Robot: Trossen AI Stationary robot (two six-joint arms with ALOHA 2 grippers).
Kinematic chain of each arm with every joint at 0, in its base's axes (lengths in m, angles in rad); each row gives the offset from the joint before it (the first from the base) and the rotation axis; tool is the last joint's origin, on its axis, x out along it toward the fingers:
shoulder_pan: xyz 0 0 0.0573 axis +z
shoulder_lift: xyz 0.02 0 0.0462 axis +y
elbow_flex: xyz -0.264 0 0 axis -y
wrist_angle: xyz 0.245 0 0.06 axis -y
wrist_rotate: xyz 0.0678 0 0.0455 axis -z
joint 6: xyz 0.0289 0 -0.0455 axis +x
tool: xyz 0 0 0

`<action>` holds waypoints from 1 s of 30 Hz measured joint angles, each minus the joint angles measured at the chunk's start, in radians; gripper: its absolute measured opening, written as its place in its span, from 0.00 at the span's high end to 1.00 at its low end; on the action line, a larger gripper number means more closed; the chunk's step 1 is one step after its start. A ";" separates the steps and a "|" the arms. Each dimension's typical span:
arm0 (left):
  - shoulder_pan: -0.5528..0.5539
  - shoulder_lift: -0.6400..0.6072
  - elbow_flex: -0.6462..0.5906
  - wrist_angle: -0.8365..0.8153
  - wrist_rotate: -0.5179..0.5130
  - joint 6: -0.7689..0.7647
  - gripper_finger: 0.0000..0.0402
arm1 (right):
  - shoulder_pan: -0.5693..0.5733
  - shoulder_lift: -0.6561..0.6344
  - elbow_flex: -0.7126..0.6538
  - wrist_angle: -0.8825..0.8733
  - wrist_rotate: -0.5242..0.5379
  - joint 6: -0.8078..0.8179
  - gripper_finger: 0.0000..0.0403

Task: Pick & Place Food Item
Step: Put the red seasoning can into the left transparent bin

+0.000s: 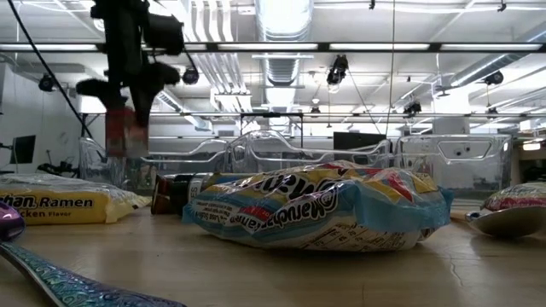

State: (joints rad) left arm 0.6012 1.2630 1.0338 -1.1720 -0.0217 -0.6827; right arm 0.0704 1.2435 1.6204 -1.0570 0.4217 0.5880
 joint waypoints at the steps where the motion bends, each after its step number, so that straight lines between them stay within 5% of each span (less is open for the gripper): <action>1: 0.006 0.003 -0.016 0.028 0.005 0.000 0.46 | 0.000 -0.009 -0.011 0.007 0.000 0.000 0.44; 30: 0.223 0.225 -0.045 0.189 0.014 0.106 0.46 | 0.001 -0.027 -0.034 -0.068 -0.001 0.014 0.44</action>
State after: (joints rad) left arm 0.8245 1.4879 0.9886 -0.9833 -0.0080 -0.5766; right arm 0.0715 1.2163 1.5867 -1.1252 0.4206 0.6025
